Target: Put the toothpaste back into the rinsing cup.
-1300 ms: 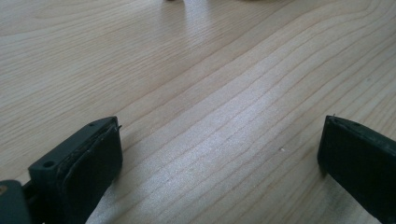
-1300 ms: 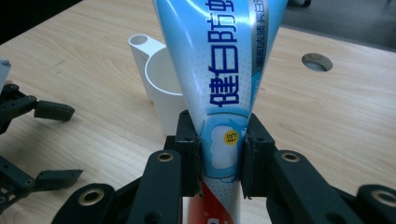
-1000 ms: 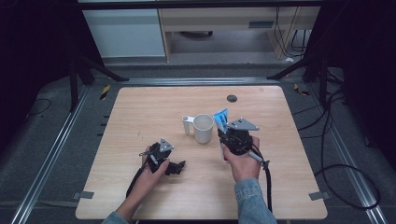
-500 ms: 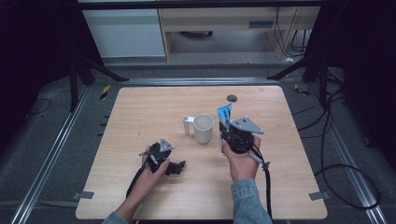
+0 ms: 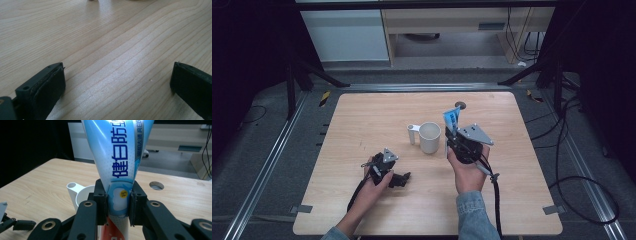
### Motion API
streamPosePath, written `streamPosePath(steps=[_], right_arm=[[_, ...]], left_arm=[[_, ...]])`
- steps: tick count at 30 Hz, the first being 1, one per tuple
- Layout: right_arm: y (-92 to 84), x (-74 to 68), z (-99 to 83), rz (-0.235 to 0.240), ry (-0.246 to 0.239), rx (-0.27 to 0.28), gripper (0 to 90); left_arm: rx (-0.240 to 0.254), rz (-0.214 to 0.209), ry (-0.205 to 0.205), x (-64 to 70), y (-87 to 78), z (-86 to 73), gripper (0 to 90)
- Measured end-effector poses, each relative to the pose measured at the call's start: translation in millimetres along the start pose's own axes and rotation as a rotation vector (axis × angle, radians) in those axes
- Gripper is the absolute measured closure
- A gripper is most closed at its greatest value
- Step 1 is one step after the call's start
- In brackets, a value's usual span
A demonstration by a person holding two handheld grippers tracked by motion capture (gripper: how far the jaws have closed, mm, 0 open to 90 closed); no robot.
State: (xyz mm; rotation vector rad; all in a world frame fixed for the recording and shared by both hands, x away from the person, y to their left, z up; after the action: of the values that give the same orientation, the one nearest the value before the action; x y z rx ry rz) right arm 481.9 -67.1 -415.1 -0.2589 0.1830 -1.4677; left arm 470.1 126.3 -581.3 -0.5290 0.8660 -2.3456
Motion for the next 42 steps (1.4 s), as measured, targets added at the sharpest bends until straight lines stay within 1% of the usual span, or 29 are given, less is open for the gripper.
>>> streamPosePath(steps=[8, 14, 21, 29, 33, 37, 39, 42], right_arm=[[-0.8, -7.1, 12.9, 0.002, 0.000, 0.036, 72.3], [0.1, -9.1, 19.8, 0.001, 0.008, 0.050, 72.3], [0.3, -14.7, 24.0, 0.013, -0.004, 0.063, 72.5], [2.9, -21.1, 30.1, 0.024, 0.002, 0.078, 72.6], [3.2, -22.7, 35.8, 0.023, 0.012, 0.097, 72.6], [-0.3, -23.4, 44.2, 0.024, 0.005, 0.123, 72.6], [-3.0, -23.0, 48.6, 0.026, 0.015, 0.134, 72.6], [-4.2, -22.2, 52.6, 0.021, -0.002, 0.149, 72.6]], left_arm=[[0.000, 0.001, 0.000, -0.1, 0.0, 0.0, 0.0], [-0.001, 0.000, 0.000, 0.0, -0.1, 0.0, 0.0], [0.000, 0.001, 0.000, -0.1, 0.0, 0.0, 0.0], [-0.001, 0.001, 0.001, -0.1, -0.1, 0.0, 0.0], [0.003, 0.001, -0.001, 0.2, 0.1, 0.1, 0.0], [0.003, 0.000, -0.001, 0.2, 0.1, 0.1, 0.0], [0.003, 0.001, -0.001, 0.2, 0.1, 0.1, 0.0], [0.003, 0.001, -0.001, 0.2, 0.1, 0.1, 0.0]])
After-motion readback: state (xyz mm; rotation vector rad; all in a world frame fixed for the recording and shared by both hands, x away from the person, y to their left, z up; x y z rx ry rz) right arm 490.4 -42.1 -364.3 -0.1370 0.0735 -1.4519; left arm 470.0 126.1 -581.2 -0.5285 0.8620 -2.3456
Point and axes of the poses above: each handheld gripper's, and its own axes: y roughly forward along the jaws, z roughly out of its top, x roughly to its right, the point moved 10 cm from there along y, roughly forward along the jaws, and after that the axes turned 15 degrees about -z, right-handed, at the moved point
